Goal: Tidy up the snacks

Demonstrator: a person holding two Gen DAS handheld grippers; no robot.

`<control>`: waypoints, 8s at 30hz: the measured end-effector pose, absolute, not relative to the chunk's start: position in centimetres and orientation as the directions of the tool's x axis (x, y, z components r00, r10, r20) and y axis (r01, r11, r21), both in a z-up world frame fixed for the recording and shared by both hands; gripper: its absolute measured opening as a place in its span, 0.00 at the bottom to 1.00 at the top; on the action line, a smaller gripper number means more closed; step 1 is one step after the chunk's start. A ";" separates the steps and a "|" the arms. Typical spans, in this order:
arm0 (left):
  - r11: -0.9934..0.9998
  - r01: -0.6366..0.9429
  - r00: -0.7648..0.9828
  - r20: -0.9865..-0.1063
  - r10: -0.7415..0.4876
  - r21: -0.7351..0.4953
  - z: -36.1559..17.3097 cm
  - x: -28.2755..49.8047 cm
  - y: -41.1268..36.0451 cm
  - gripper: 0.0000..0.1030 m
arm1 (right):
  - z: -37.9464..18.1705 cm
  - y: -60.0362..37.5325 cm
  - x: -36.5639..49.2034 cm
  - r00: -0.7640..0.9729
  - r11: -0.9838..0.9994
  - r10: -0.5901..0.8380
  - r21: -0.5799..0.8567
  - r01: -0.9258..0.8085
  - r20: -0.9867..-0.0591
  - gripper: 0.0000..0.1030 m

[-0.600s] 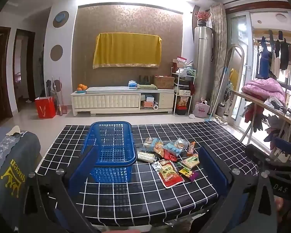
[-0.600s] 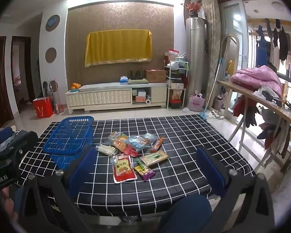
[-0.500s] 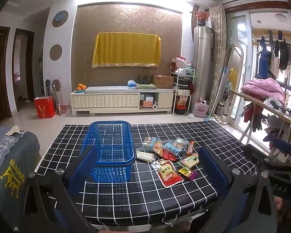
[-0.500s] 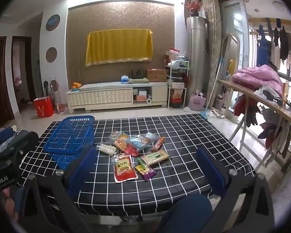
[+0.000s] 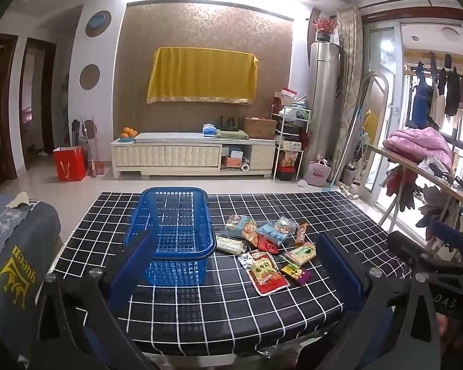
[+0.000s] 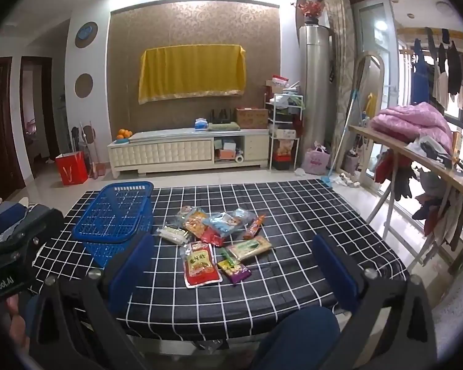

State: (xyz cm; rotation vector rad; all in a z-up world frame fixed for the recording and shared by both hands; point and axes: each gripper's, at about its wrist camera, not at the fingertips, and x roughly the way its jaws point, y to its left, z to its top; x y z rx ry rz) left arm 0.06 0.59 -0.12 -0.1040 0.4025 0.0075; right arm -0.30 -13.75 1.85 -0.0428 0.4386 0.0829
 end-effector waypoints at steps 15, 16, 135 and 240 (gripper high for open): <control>0.994 -0.041 0.917 -0.398 -0.001 -0.097 -0.5 -0.3 1.3 1.00 | 2.0 -13.4 -0.5 0.899 0.994 0.092 -0.014 -0.108 -0.427 1.00; 0.995 -0.041 0.917 -0.399 -0.001 -0.096 -0.5 -0.3 1.2 1.00 | 2.0 -13.4 -0.5 0.898 0.994 0.096 -0.008 -0.110 -0.428 1.00; 0.992 -0.116 0.236 -0.972 -0.023 -0.052 -24.0 32.1 -8.0 0.99 | -16.6 -20.7 27.1 0.459 0.973 0.184 0.095 -0.209 -0.869 1.00; 0.993 -0.101 0.630 -0.777 0.022 -0.054 -5.1 22.1 6.4 0.40 | -2.7 -4.2 21.8 0.560 0.926 0.350 0.185 -0.330 -0.751 0.53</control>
